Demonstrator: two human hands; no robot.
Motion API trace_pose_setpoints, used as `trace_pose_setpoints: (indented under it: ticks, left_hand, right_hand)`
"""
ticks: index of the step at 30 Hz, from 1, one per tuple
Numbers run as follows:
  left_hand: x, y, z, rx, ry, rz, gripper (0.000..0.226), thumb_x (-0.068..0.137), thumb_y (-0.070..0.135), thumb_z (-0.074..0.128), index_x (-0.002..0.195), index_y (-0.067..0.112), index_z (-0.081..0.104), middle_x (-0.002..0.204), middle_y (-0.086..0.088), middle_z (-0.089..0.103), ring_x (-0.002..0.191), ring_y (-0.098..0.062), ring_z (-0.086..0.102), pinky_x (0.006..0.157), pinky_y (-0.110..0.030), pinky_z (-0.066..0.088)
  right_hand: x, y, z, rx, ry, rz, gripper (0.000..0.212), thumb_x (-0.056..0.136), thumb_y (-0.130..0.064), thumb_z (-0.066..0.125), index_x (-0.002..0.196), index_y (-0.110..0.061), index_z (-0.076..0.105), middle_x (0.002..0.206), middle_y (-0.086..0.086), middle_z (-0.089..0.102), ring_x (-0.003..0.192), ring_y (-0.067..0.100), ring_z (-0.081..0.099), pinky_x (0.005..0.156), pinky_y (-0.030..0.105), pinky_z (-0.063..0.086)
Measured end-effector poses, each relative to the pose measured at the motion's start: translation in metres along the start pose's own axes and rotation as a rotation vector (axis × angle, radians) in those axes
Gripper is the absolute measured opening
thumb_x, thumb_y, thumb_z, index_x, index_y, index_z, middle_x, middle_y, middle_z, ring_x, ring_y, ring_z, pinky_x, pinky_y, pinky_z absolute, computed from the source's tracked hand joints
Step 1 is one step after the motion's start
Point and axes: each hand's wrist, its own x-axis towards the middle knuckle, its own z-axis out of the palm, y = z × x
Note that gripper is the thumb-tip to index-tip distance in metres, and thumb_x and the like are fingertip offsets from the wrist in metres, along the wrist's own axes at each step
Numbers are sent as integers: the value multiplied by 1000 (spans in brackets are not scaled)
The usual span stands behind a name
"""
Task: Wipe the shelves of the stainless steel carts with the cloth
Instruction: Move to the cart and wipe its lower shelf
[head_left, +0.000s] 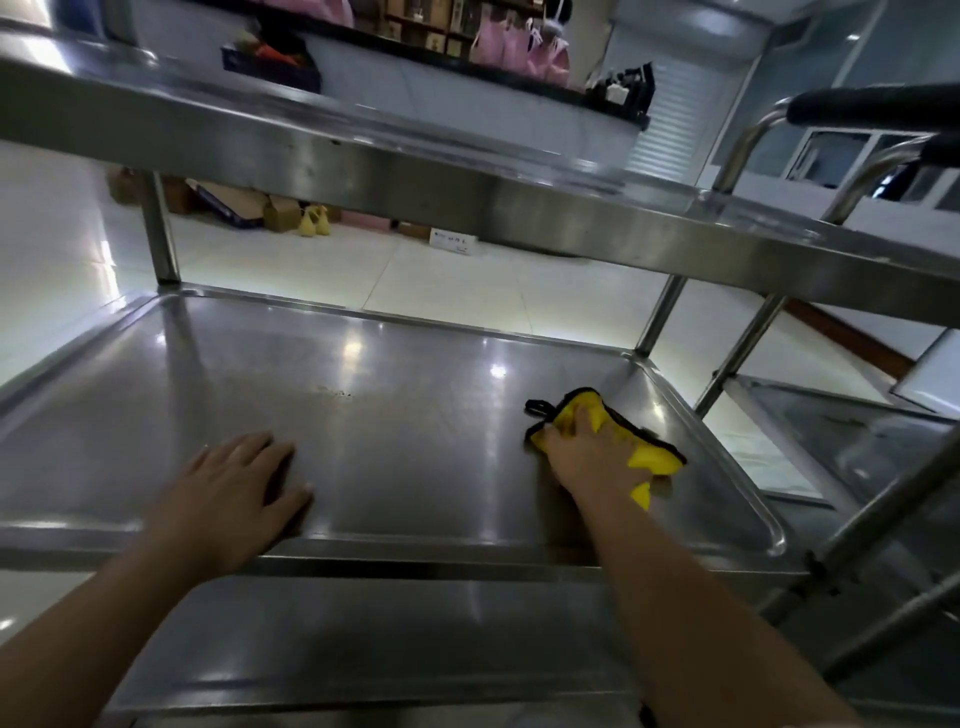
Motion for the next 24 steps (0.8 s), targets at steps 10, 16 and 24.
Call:
trace_pose_setpoints:
  ticks: [10, 16, 24]
  left_hand:
    - [-17, 8, -14, 109, 46, -142, 64, 88, 62, 19, 130, 24, 48, 139, -6, 48, 126, -28, 45, 105, -44, 35]
    - [-19, -23, -28, 91, 77, -41, 68, 85, 71, 11, 117, 30, 55, 129, 3, 55, 119, -19, 49, 101, -37, 35]
    - [-34, -108, -23, 101, 75, -315, 94, 76, 74, -3, 148, 23, 27, 151, -5, 39, 141, -28, 31, 116, -56, 7]
  right_hand:
    - [-111, -166, 61, -8, -228, -710, 60, 91, -65, 26, 146, -53, 5, 163, -6, 3, 148, 29, -1, 106, 70, 1]
    - [-104, -87, 45, -15, -183, -741, 61, 88, -74, 24, 142, -61, -2, 162, -15, 0, 149, 18, -2, 112, 63, 11]
    - [-66, -136, 55, -62, -112, -503, 69, 86, -75, 24, 146, -54, -1, 162, -9, 5, 148, 29, 2, 108, 69, 8]
